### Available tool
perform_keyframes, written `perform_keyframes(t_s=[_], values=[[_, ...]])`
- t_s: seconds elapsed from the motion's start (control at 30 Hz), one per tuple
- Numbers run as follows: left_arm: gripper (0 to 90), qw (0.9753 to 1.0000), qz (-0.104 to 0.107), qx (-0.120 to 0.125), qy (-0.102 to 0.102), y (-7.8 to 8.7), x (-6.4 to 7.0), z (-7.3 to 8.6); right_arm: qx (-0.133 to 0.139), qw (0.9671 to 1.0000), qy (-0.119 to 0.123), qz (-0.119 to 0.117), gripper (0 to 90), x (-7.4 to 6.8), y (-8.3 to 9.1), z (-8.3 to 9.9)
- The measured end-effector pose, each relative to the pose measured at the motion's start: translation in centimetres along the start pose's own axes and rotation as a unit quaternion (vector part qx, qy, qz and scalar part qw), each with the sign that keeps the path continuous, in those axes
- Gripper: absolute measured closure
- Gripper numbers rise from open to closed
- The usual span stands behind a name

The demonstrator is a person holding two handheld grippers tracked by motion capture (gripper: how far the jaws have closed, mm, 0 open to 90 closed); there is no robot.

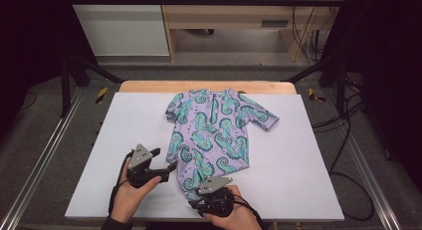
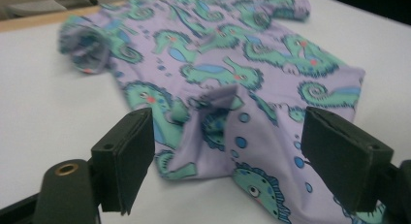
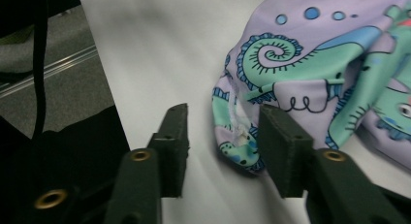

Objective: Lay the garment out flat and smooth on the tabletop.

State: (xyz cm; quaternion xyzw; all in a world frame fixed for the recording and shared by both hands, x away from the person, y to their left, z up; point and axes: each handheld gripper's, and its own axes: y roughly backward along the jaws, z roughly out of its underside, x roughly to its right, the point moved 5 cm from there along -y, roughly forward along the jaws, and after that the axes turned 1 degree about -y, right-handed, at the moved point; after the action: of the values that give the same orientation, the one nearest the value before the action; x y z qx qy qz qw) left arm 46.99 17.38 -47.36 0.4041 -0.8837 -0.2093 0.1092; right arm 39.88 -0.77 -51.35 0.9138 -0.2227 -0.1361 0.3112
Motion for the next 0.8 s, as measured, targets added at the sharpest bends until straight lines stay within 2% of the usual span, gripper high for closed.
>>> perform_keyframes(t_s=[0.1, 0.2, 0.23, 0.3, 0.37, 0.43, 0.53, 0.63, 0.73, 0.77, 0.8], values=[[25.4, 0.9997, 0.008, -0.020, -0.007, -1.1, 0.8, 0.5, 0.011, 0.9999, -0.006, 0.010, 47.2, 0.4, 0.9, 0.0], [32.3, 0.9993, 0.002, -0.036, -0.012, -2.1, 1.1, 0.9, 0.025, 0.9994, -0.016, 0.021, 43.1, 1.1, 1.9, -0.1], [36.0, 0.9992, 0.001, -0.038, -0.012, -2.4, 1.2, 1.0, 0.028, 0.9991, -0.017, 0.027, 41.8, 1.3, 2.2, -0.2], [49.1, 0.9990, 0.007, -0.040, -0.020, -2.7, 1.3, 1.2, 0.035, 0.9985, -0.022, 0.036, 40.4, 1.8, 2.9, -0.3], [62.0, 0.9989, 0.004, -0.041, -0.023, -2.3, 1.3, 1.2, 0.039, 0.9979, -0.026, 0.044, 39.5, 2.5, 3.5, -0.3], [72.8, 0.9991, 0.001, -0.037, -0.023, -1.1, 1.2, 1.0, 0.044, 0.9970, -0.033, 0.054, 37.6, 3.2, 4.0, -0.3], [83.2, 0.9994, -0.003, -0.033, -0.006, 1.3, 0.7, 0.6, 0.047, 0.9950, -0.042, 0.077, 33.9, 4.5, 4.6, -0.4], [84.5, 0.9987, -0.008, -0.048, 0.013, 3.8, 0.5, 0.7, 0.046, 0.9925, -0.050, 0.101, 29.3, 6.1, 4.8, -0.8], [82.9, 0.9975, -0.019, -0.068, 0.008, 5.5, 0.7, 1.4, 0.043, 0.9896, -0.062, 0.122, 25.8, 8.2, 4.6, -1.5], [79.4, 0.9972, -0.028, -0.069, 0.011, 5.7, 0.5, 1.7, 0.041, 0.9885, -0.066, 0.130, 24.7, 9.1, 4.4, -1.7], [71.4, 0.9968, -0.041, -0.067, 0.015, 5.8, 0.2, 1.8, 0.037, 0.9875, -0.070, 0.137, 23.7, 9.9, 4.1, -2.1]])
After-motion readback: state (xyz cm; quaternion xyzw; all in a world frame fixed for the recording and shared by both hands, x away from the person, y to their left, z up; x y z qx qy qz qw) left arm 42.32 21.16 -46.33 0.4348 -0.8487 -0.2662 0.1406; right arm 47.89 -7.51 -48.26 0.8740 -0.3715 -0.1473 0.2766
